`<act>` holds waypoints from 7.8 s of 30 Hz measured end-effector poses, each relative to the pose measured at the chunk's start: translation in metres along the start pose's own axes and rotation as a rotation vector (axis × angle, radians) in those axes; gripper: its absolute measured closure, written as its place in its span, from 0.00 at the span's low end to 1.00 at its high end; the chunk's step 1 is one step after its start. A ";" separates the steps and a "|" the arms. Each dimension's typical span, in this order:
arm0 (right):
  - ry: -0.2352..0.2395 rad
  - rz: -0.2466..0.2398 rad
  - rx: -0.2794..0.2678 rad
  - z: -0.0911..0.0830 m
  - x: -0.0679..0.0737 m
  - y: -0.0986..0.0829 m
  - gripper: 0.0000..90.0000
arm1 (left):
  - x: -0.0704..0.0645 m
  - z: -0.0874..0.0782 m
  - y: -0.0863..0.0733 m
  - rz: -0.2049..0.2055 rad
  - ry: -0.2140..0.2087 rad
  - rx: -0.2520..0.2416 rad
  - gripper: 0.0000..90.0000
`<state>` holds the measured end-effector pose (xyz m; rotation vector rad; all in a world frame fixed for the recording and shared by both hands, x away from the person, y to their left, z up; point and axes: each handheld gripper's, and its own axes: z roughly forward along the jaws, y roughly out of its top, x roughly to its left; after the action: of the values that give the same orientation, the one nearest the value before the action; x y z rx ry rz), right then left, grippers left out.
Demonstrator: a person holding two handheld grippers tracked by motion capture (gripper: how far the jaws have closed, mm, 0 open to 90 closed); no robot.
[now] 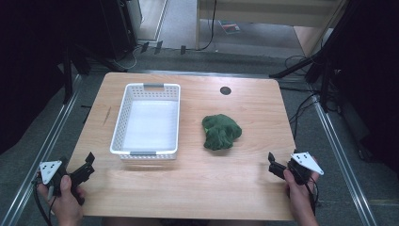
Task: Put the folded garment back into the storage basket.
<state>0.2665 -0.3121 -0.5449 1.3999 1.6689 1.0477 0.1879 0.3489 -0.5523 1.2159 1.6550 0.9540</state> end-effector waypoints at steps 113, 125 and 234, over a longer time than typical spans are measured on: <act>0.002 0.051 -0.023 0.003 0.010 0.002 0.01 | -0.287 0.041 0.100 0.164 -0.436 0.140 0.04; 0.008 0.055 -0.023 0.003 0.009 0.002 0.01 | -0.330 0.055 0.082 0.183 -0.484 0.206 0.02; 0.032 0.041 -0.016 0.004 0.009 0.002 0.00 | -0.407 0.077 0.051 0.280 -0.481 0.360 0.36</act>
<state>0.2695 -0.3029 -0.5448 1.4188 1.6580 1.1097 0.3439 -0.0254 -0.4545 1.7941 1.3186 0.4692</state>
